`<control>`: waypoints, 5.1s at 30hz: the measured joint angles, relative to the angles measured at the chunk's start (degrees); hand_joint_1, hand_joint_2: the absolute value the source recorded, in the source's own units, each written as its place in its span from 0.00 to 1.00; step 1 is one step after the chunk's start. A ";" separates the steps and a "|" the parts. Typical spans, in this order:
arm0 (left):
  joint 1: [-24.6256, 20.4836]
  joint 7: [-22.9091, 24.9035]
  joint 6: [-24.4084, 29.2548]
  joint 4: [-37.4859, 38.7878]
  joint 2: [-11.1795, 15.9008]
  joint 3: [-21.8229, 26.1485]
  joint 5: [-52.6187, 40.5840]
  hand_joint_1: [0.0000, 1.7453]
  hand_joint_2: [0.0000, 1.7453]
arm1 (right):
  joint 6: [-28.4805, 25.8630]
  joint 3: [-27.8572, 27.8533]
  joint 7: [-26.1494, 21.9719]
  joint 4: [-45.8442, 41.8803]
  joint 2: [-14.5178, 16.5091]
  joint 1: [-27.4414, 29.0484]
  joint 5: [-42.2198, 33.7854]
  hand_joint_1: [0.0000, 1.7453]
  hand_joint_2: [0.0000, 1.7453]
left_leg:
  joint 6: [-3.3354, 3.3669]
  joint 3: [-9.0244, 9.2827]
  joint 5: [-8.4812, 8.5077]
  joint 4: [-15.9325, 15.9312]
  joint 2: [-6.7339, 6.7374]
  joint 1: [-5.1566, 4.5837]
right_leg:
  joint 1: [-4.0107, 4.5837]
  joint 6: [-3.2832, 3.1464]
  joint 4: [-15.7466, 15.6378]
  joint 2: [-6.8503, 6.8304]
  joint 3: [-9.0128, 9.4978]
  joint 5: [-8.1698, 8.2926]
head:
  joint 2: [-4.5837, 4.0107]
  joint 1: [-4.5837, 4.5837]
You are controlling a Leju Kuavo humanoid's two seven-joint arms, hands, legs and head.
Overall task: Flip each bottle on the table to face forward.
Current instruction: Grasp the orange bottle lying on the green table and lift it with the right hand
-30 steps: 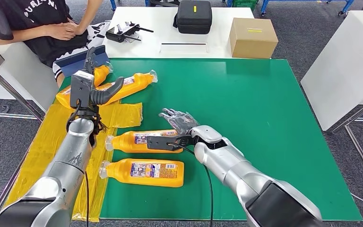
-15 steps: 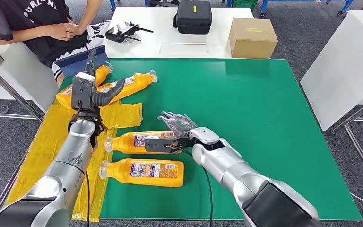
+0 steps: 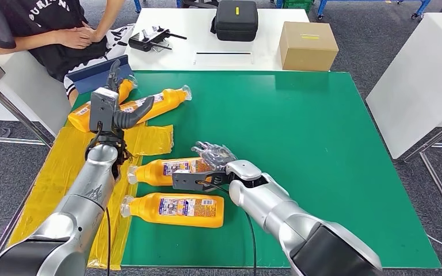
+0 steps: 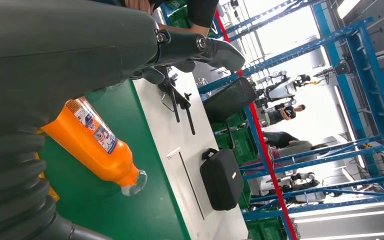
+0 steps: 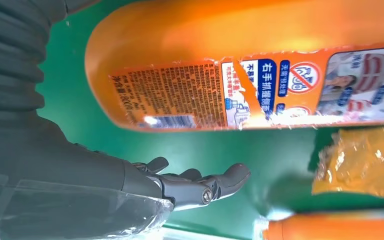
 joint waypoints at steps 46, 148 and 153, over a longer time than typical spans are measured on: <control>-4.75 6.16 -18.59 1.04 14.31 3.32 3.29 0.00 1.00 | -11.93 -0.43 4.44 2.82 -0.87 4.65 6.48 1.00 1.00 | -0.03 0.00 0.02 -0.01 0.04 0.01 | -0.01 0.00 0.01 -0.01 0.00 0.00 | 0.00 0.02; -0.82 10.20 -33.05 -8.39 4.34 -8.70 16.12 0.00 1.00 | -36.91 -34.85 -33.99 -9.82 2.59 7.26 -7.93 1.00 1.00 | -0.03 -0.16 0.02 0.00 -0.01 -0.01 | -0.01 0.00 0.00 -0.04 -0.10 0.00 | 0.00 0.02; -0.77 9.97 -33.07 -7.40 3.39 -9.62 16.59 0.00 1.00 | -36.91 -35.07 -34.18 -13.52 3.18 7.98 -8.26 1.00 1.00 | -0.03 -0.15 0.02 0.00 -0.01 -0.01 | -0.01 0.00 -0.01 -0.03 -0.11 0.00 | 0.00 0.01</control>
